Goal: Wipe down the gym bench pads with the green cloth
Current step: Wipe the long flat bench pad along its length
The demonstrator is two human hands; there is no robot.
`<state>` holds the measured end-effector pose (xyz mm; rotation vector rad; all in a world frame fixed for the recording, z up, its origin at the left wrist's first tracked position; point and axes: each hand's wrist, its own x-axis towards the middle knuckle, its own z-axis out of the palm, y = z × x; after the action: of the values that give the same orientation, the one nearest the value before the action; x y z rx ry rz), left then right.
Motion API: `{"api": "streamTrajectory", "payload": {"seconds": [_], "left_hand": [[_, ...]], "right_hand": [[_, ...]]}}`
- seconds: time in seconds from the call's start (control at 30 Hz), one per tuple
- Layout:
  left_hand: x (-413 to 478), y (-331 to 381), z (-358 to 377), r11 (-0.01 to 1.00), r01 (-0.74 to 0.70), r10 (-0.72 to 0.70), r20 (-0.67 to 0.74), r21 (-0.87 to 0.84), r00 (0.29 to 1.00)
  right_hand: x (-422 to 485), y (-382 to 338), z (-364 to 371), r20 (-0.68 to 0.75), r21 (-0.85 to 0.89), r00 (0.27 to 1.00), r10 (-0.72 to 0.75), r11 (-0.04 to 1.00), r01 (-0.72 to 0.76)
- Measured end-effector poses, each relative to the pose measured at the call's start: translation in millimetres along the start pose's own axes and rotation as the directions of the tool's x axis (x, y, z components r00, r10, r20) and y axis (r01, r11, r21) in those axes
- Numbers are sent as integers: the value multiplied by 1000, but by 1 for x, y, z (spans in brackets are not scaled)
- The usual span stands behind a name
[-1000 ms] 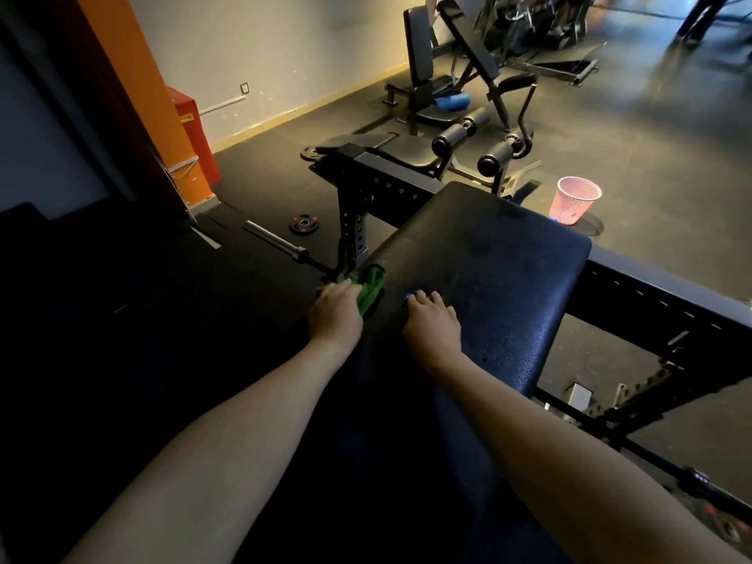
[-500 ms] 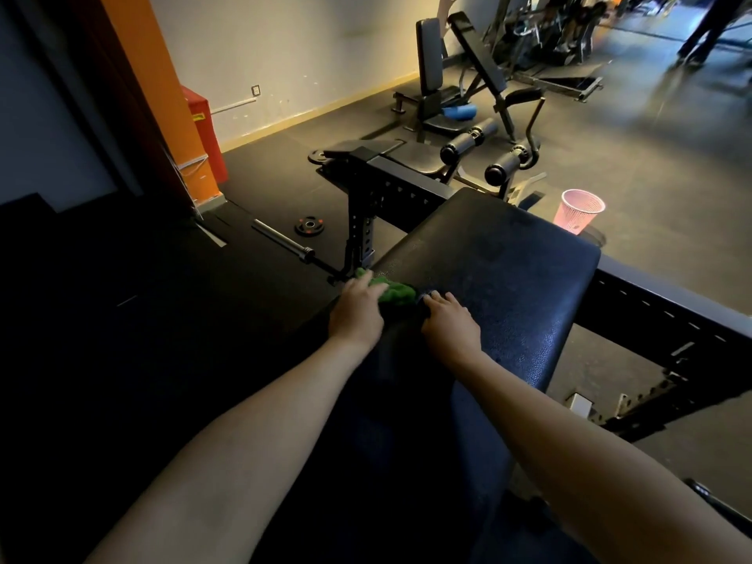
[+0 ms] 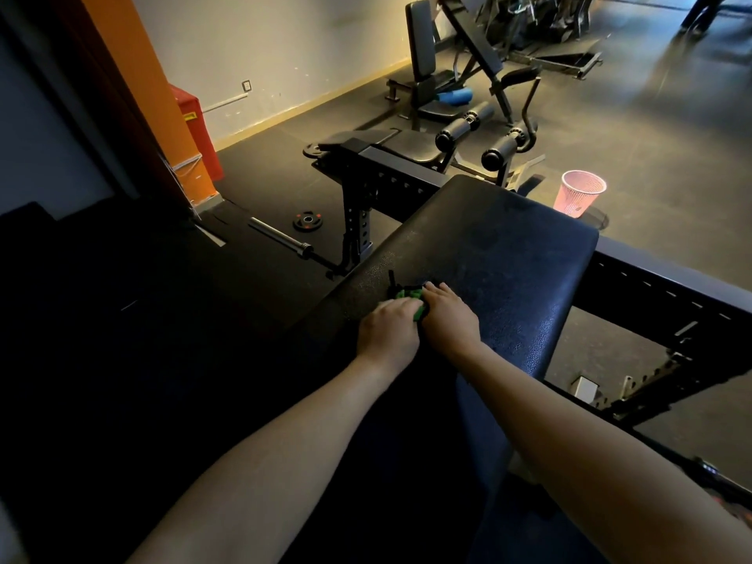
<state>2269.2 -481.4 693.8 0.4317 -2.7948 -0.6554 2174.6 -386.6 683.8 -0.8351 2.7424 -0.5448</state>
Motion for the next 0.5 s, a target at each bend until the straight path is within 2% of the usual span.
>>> {"api": "streamTrajectory", "payload": {"seconds": [0.07,0.13,0.23,0.33,0.5], "left_hand": [[-1,-6,-1,999,-35,36,33,-23,999],[5,-21,-6,1000,-7,7,26,-23,1000],[20,-49,-21,979,205,-203,-67,10,977],[23,-64,-26,942,335,-335,-8,37,942],[16,-21,-16,974,219,-220,10,64,975]], "right_hand": [[0,2,-1,5,13,1000,-2,1000,2],[0,1,-2,-7,18,1000,-2,1000,2],[-2,-3,-1,-23,-3,1000,-13,1000,13],[-3,-5,-1,-28,-17,999,-17,1000,16],[-2,-4,0,-34,-10,999,-19,1000,19]]}}
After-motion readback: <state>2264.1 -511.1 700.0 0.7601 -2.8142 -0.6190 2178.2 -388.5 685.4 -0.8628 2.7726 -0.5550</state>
